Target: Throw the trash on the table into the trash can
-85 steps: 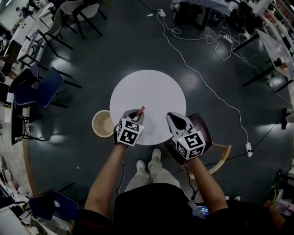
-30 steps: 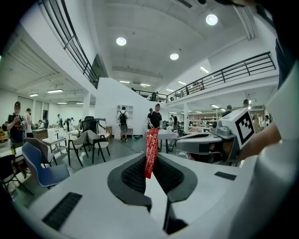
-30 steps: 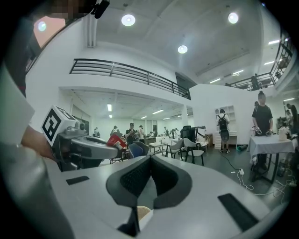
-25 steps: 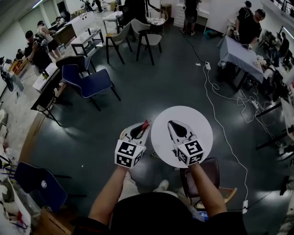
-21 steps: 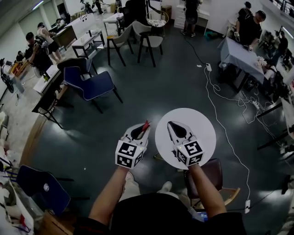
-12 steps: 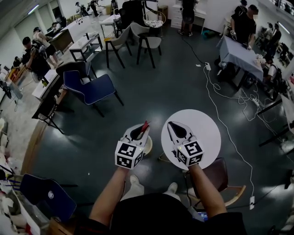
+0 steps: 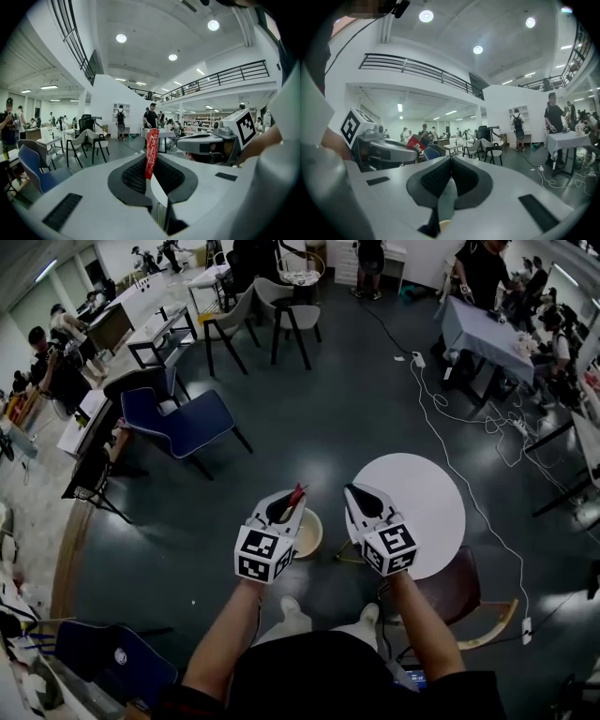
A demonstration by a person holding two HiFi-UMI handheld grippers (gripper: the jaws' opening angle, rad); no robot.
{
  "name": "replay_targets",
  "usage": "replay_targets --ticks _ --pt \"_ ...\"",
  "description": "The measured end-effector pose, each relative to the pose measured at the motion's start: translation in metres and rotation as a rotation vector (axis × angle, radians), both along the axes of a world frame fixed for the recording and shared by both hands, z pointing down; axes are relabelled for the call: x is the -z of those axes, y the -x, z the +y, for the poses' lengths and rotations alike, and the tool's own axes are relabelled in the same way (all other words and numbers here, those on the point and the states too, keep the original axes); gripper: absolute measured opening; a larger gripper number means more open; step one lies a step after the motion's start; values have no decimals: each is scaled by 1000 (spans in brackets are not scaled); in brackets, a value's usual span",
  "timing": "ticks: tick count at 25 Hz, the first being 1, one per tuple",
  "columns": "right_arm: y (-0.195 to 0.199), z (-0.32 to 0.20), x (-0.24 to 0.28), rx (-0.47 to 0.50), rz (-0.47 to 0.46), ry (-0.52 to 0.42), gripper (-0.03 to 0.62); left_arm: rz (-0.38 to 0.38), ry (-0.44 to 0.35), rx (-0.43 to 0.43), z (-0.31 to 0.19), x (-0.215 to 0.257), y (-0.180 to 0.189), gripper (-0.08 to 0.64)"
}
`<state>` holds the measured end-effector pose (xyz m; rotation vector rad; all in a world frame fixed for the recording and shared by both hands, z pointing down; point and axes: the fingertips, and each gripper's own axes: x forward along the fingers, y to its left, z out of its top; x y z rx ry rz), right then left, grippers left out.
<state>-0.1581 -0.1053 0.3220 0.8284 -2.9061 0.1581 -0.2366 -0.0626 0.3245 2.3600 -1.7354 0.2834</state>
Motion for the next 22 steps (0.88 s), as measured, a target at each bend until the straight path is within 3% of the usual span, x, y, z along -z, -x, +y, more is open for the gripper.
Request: replay_targets --ticks 14,22 --pt "58 -4 -40 -56 54 49 18 57 56 -46 1 -51 66 43" --pt "73 -34 -65 -31 68 92 18 65 108 -20 -28 -80 78 43"
